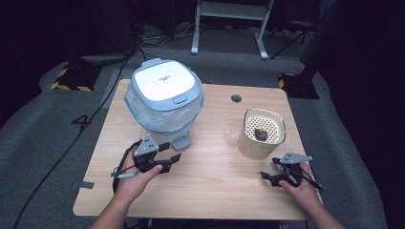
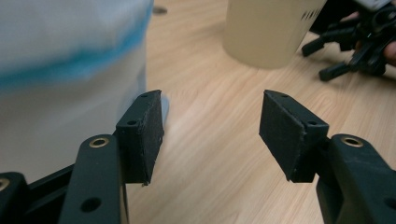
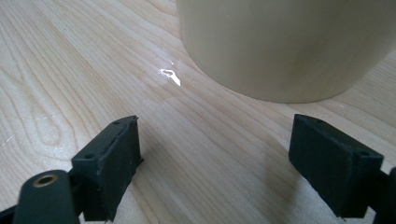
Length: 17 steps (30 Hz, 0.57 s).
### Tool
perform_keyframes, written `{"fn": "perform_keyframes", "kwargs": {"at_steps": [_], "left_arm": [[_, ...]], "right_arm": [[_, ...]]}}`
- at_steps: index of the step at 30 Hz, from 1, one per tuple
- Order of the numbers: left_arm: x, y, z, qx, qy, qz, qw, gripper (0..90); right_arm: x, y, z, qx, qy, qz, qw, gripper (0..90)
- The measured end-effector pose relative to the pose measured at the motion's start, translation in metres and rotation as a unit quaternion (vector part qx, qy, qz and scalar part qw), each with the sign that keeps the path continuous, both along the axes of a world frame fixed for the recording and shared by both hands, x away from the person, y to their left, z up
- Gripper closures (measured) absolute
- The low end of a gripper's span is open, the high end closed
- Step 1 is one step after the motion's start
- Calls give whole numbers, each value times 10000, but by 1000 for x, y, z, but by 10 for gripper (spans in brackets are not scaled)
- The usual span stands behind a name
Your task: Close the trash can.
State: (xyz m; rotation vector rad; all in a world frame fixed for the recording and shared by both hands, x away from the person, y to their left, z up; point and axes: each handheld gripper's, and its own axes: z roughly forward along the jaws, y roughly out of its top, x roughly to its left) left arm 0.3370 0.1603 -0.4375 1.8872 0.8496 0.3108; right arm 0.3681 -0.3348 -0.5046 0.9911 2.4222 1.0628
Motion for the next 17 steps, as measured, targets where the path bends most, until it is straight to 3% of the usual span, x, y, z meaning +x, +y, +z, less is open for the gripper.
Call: {"fn": "perform_keyframes", "kwargs": {"at_steps": [1, 2, 6, 9, 10, 11, 12, 13, 14, 15, 16, 17], "left_arm": [[0, 0, 0, 0, 0, 0, 10000, 399], [0, 1, -13, 96, 101, 39, 9999, 397], [-1, 2, -34, 344, 211, 154, 9991, 378], [0, 2, -42, 474, 297, 188, 9983, 356], [0, 3, -50, 695, 324, 253, 9967, 350], [0, 3, -50, 695, 324, 253, 9967, 344], [1, 3, -57, 899, 473, 302, 9944, 333], [1, 3, -57, 899, 473, 302, 9944, 321], [3, 4, -63, 1108, 596, 381, 9913, 308], [3, 4, -63, 1108, 596, 381, 9913, 293], [4, 5, -66, 1441, 662, 472, 9862, 263], [4, 5, -66, 1441, 662, 472, 9862, 228]], "right_arm": [[0, 0, 0, 0, 0, 0, 10000, 167], [0, 0, 0, 6, 2, 4, 10000, 167], [0, 0, 0, -4, 0, 2, 10000, 167], [0, 0, 0, 5, 1, 5, 10000, 167], [0, 0, 0, -1, 1, 0, 10000, 167], [0, 0, 0, -1, 1, 0, 10000, 167], [0, 0, 0, -1, 1, -1, 10000, 167], [0, 0, 0, -1, 0, -1, 10000, 167], [0, 0, 0, 7, 1, 3, 10000, 167], [0, 0, 0, 7, 1, 3, 10000, 167], [0, 0, 0, 9, 2, 4, 10000, 166], [0, 0, 0, 9, 2, 4, 10000, 166]]}}
